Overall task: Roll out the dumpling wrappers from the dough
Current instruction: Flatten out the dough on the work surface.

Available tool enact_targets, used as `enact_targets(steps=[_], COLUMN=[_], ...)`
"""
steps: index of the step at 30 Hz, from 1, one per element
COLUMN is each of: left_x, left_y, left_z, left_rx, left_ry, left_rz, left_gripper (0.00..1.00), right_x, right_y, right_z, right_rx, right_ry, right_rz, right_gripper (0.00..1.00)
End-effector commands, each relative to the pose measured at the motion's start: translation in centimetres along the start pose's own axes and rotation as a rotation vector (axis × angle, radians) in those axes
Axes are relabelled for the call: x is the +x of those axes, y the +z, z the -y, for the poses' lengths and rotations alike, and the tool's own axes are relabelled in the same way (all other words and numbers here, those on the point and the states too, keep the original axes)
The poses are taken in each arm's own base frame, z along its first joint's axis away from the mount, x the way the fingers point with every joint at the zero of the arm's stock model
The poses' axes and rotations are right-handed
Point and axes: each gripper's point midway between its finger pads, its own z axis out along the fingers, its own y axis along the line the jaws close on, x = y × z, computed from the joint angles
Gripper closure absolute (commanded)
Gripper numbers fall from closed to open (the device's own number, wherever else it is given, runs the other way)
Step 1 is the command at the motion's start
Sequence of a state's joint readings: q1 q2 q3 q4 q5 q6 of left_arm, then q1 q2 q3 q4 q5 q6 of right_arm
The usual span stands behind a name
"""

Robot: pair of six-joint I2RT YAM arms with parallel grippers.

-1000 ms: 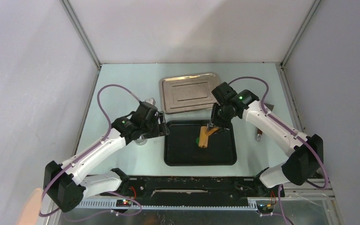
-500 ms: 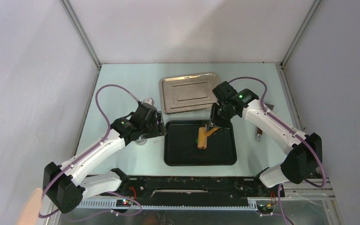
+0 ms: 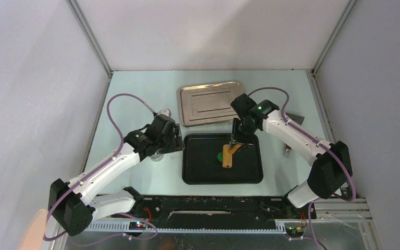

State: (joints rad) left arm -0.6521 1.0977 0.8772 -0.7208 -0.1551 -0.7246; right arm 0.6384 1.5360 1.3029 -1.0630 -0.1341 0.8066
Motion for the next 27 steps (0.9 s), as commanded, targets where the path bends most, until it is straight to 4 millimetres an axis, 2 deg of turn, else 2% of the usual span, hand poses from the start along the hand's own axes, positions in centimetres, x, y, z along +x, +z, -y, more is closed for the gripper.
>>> enact_targets(steps=[1,6,11,18,22,27], left_x=[-0.4,-0.4,-0.4,-0.5,-0.7,-0.7], left_y=[-0.1,-0.2,0.0,0.0,-0.1,-0.2], left_z=[-0.2,-0.4,-0.7,-0.8,-0.9,-1.1], left_rx=[-0.005,-0.008,-0.021,-0.036,-0.050,-0.054], left_ry=[0.011,0.015,0.006,0.022,0.029,0.027], left_rz=[0.031,0.034,0.037,0.032,0.031,0.041], left_gripper=[0.33,0.33,0.33,0.34,0.34,0.34], right_x=[-0.4,-0.7,-0.9,-1.3,-1.5,-1.6], right_y=[1.3,-0.5,-2.4,-4.3,-3.8,-2.7], right_z=[0.0,0.0,1.2,-1.5,-2.8,-2.7], right_rx=[0.013,-0.011,0.032,0.019,0.011,0.042], right_ry=[-0.022,-0.016,-0.019,-0.100,-0.134,-0.153], right_rz=[0.018,0.062,0.101,0.142,0.126,0.099], right_gripper=[1.00,1.00,1.00,1.00,1.00,1.00])
